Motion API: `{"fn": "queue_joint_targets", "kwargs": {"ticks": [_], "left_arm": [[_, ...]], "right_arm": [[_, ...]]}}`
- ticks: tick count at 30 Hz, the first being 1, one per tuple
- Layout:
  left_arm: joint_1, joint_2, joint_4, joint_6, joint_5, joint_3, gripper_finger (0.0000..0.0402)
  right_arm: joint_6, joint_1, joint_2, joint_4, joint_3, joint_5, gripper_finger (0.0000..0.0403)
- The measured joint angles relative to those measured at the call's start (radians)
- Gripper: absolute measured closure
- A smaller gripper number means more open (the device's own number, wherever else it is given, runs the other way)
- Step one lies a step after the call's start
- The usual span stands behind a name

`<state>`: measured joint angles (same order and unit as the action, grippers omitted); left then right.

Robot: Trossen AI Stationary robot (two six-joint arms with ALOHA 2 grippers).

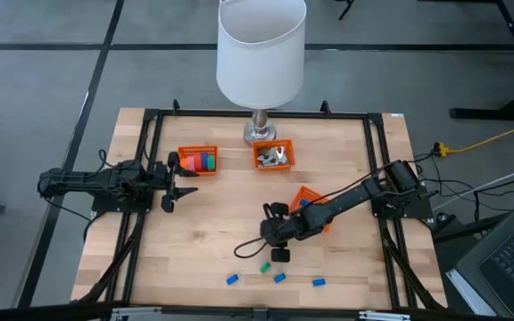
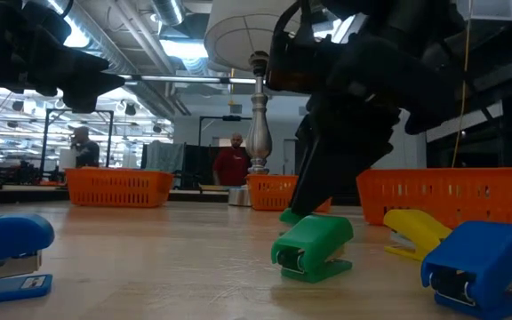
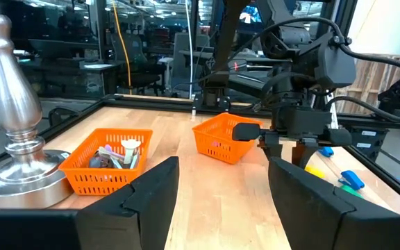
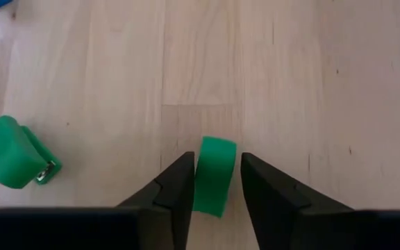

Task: Pick and place Stapler, Stapler remover, tape
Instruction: Put the green stapler into the bottom orange bin

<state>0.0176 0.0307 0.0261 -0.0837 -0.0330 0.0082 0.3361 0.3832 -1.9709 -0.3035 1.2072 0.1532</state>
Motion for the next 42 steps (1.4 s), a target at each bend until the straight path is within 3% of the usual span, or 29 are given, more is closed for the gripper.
{"fn": "queue_joint_targets", "kwargs": {"ticks": [16,23,28,33,38,42], "left_arm": [[0.000,0.000,0.000,0.000,0.000,0.000,0.0183],[0.000,0.000,0.000,0.000,0.000,0.000,0.0183],[0.000,0.000,0.000,0.000,0.000,0.000,0.0183],[0.000,0.000,0.000,0.000,0.000,0.000,0.0183],[0.000,0.000,-0.001,0.000,0.000,0.000,0.0183],[0.000,0.000,-0.004,0.000,0.000,0.000,0.0183]], "right_arm": [[-0.003,-0.003,-0.043,0.041,0.001,-0.011,0.0279],[0.036,-0.003,-0.043,0.078,0.001,-0.009,0.0318],[0.058,-0.004,-0.043,0.058,0.034,-0.077,0.0330],[0.076,-0.003,-0.011,-0.136,0.145,-0.088,0.0330],[0.063,-0.003,0.050,-0.364,0.262,-0.013,0.0330],[0.059,-0.003,0.134,-0.475,0.276,0.062,0.0330]]}}
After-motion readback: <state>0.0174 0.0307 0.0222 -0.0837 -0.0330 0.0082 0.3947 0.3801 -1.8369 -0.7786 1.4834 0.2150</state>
